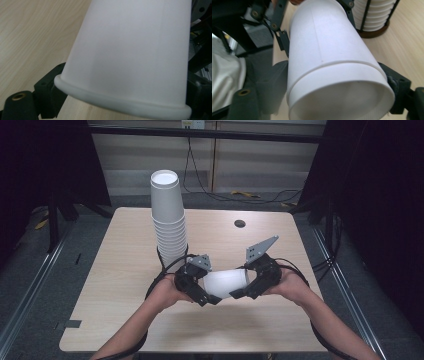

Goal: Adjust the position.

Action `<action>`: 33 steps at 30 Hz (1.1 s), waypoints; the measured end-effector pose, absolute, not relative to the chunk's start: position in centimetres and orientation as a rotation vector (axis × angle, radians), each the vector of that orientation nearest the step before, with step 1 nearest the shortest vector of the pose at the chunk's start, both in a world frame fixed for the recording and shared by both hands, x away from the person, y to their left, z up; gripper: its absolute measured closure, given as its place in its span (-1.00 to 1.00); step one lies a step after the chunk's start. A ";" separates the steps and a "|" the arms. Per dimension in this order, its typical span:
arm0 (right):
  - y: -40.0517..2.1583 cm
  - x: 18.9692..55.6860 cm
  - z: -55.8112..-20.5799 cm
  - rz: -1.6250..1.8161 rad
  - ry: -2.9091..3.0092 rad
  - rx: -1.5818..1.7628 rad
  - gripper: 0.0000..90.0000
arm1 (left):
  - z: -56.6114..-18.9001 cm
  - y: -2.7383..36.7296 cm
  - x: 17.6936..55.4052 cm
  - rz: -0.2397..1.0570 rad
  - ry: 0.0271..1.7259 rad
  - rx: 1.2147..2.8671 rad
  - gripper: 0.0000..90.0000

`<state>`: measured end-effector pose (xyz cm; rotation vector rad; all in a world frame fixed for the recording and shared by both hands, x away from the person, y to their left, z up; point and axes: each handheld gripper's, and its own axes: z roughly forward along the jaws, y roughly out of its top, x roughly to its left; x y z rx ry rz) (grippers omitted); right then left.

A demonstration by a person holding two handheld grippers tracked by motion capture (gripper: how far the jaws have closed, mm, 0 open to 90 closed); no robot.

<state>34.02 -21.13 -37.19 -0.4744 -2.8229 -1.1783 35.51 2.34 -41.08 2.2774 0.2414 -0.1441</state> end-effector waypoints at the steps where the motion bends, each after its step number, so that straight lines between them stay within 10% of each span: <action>1: -21.0 34.0 -37.1 -1.161 -2.843 -0.471 -0.64 | -41.0 2.3 35.5 -0.136 0.237 2.288 -0.73; 33: -17.0 33.4 -36.3 -0.655 -3.098 -0.210 -0.69 | -39.6 0.6 34.7 -0.011 0.168 2.550 -0.73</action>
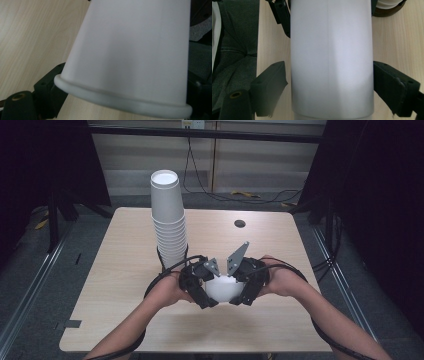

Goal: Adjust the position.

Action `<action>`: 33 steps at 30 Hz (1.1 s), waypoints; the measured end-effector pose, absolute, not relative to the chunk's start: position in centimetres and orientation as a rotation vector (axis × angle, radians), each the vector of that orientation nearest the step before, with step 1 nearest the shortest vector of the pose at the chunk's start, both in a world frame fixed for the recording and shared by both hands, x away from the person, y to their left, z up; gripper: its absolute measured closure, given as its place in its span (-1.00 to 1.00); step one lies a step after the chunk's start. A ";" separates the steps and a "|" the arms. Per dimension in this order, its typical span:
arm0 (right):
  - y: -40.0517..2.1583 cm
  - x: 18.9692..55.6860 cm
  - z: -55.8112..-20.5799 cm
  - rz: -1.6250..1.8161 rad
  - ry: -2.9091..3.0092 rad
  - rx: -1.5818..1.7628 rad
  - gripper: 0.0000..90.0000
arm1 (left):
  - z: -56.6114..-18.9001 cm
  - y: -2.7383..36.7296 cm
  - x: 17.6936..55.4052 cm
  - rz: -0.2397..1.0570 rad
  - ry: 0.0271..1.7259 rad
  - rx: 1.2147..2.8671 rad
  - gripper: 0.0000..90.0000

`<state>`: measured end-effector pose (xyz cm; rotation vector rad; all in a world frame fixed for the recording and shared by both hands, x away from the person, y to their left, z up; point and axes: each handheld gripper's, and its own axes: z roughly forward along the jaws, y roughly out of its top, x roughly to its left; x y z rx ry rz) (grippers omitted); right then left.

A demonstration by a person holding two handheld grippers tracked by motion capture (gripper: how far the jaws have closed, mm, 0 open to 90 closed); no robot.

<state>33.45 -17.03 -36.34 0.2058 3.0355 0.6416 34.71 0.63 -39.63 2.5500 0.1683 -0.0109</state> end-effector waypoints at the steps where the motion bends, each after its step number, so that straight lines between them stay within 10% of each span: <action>1: -17.0 33.5 -36.4 0.633 3.035 0.217 -0.69 | -39.6 0.6 34.6 -0.012 0.179 2.551 -0.73; 33: -17.0 33.5 -37.3 0.683 3.041 0.254 -0.66 | -39.5 -0.3 34.1 0.014 0.134 2.587 -0.74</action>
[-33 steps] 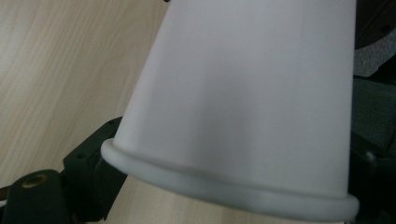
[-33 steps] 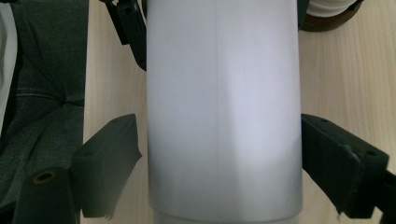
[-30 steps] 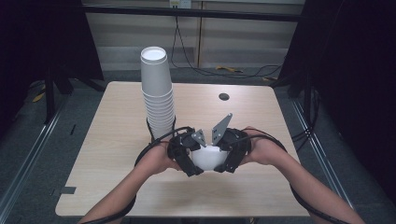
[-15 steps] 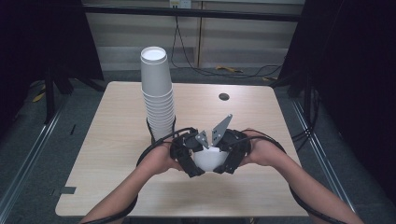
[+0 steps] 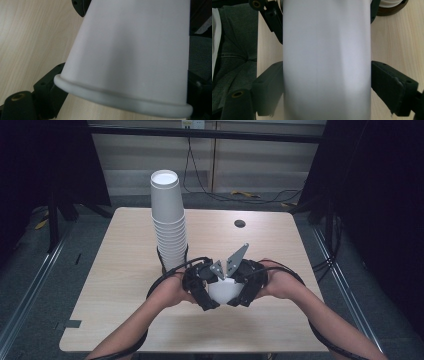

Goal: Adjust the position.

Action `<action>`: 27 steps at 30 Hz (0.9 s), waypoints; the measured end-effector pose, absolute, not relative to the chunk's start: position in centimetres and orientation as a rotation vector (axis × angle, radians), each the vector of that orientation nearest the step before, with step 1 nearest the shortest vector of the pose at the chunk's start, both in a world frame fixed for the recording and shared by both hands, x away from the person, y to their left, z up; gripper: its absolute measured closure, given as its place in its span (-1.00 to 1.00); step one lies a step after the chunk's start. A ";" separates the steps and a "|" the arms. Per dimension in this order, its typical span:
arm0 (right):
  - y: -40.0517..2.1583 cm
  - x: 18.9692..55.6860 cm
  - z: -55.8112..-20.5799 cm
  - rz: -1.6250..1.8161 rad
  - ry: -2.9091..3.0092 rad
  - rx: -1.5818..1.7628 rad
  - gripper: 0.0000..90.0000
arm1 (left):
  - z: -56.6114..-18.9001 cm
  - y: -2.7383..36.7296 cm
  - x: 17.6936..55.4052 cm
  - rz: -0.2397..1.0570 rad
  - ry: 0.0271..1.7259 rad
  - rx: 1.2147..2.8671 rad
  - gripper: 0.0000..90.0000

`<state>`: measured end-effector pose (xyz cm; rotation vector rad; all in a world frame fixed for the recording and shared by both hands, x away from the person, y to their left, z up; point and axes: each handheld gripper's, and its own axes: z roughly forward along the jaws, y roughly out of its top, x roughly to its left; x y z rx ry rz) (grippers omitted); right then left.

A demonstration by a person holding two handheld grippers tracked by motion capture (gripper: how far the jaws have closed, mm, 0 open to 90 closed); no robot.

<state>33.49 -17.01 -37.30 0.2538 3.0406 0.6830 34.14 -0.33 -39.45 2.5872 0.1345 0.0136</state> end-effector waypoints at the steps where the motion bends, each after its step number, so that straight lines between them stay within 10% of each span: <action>1: -17.0 33.5 -37.4 0.687 3.037 0.250 -0.65 | -39.5 -0.3 34.2 0.012 0.133 2.588 -0.74; 27: -17.1 33.3 -38.3 0.723 3.037 0.284 -0.52 | -39.4 -0.4 34.0 -0.014 0.119 2.580 -0.72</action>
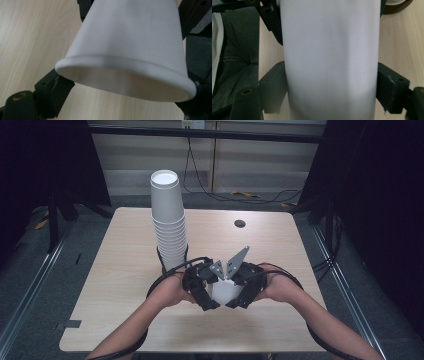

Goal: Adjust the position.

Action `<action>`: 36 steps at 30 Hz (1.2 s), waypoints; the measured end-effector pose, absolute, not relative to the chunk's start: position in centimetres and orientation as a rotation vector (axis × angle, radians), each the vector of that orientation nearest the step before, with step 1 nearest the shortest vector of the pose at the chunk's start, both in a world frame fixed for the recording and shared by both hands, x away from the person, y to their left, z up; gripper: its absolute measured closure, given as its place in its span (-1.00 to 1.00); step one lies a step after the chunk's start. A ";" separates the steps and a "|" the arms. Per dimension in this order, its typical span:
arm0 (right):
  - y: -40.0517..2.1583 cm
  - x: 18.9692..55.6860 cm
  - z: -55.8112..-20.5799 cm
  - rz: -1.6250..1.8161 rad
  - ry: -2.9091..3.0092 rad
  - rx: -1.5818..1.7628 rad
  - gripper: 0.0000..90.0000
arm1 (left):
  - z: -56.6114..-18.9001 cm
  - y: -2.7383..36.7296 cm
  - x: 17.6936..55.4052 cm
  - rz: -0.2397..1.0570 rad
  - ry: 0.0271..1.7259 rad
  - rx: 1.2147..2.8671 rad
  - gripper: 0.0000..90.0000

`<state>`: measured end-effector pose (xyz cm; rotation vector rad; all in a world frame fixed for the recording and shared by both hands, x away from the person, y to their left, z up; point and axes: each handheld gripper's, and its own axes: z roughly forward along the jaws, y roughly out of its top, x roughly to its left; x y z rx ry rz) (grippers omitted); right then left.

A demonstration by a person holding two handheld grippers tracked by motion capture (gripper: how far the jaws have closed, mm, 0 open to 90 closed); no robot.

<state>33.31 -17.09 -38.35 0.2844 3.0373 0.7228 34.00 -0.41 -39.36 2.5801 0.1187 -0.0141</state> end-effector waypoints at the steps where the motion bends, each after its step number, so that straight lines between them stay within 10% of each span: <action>1: -17.1 33.4 -38.5 0.732 3.047 0.273 -0.50 | -39.4 -0.4 33.9 -0.016 0.125 2.576 -0.71; 36: -20.0 32.8 -38.2 1.012 2.931 0.384 -0.49 | -39.3 2.3 35.3 -0.064 0.099 2.369 -1.00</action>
